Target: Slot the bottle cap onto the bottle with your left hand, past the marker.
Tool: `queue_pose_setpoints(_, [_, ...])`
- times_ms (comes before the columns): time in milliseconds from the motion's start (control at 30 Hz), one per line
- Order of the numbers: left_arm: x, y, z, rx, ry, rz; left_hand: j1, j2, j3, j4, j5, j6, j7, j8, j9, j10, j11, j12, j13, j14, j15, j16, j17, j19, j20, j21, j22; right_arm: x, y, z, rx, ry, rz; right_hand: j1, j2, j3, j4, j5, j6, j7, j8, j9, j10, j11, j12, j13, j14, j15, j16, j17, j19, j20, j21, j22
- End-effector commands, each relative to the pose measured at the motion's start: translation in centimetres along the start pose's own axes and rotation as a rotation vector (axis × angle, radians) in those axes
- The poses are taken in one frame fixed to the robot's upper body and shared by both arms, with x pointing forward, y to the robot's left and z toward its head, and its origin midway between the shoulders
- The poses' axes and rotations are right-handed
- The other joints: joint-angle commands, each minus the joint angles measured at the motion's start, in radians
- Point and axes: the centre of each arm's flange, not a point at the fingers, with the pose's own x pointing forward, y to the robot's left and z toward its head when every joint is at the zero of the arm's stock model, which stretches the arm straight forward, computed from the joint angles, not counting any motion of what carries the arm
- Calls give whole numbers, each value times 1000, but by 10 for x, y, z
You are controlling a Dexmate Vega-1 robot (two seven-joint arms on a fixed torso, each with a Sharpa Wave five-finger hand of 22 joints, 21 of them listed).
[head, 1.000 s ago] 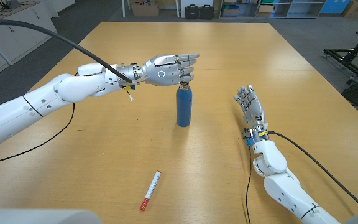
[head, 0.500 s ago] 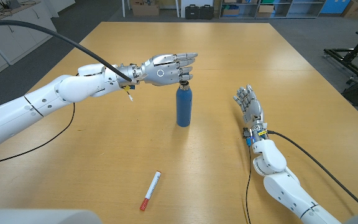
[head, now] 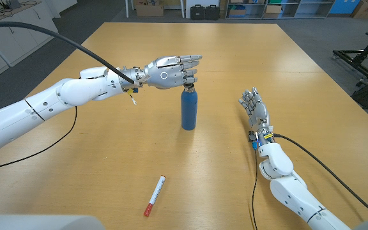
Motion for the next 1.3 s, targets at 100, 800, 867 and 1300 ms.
queue_pose_setpoints(100, [1, 1, 2, -3, -4, 0, 0, 16, 46, 38, 6, 109, -3, 34, 4, 62, -56, 6, 4, 8, -165, 2, 6, 5, -66, 2, 2, -1, 0, -2, 0, 7, 2, -3, 5, -5, 1, 10, 8, 2, 0, 4, 8, -2, 1, 4, 9, 4, 1, 5, 7, 2, -6, 4])
queue_pose_setpoints(800, [7, -1, 4, -2, -13, 2, 1, 15, 49, 36, 6, 110, -3, 36, 5, 62, -56, 6, 5, 7, -164, 0, 5, 4, -66, 1, 2, -7, -3, -4, 3, 7, -3, -3, 5, -6, 1, 10, 9, 0, 0, 4, 8, -2, 1, 4, 9, 4, 1, 6, 8, 3, -10, 5])
queue_pose_setpoints(867, [7, -1, 5, -1, -13, 0, 2, 16, 49, 36, 6, 110, -3, 37, 5, 62, -56, 6, 5, 7, -164, 0, 5, 3, -66, 1, 2, -7, -3, -4, 2, 8, -3, -3, 5, -6, 1, 10, 9, 0, 0, 4, 8, -2, 1, 4, 9, 4, 1, 6, 8, 2, -10, 5])
queue_pose_setpoints(1300, [1, -4, 8, -1, 0, -10, 3, 17, 52, 35, 6, 109, -3, 38, 5, 61, -56, 6, 5, 7, -164, 0, 5, 2, -65, 1, 2, -6, 0, -5, -2, 17, 5, -3, 5, -6, 1, 10, 9, 1, 0, 4, 9, -2, 1, 4, 10, 3, 0, 6, 9, 3, -12, 5])
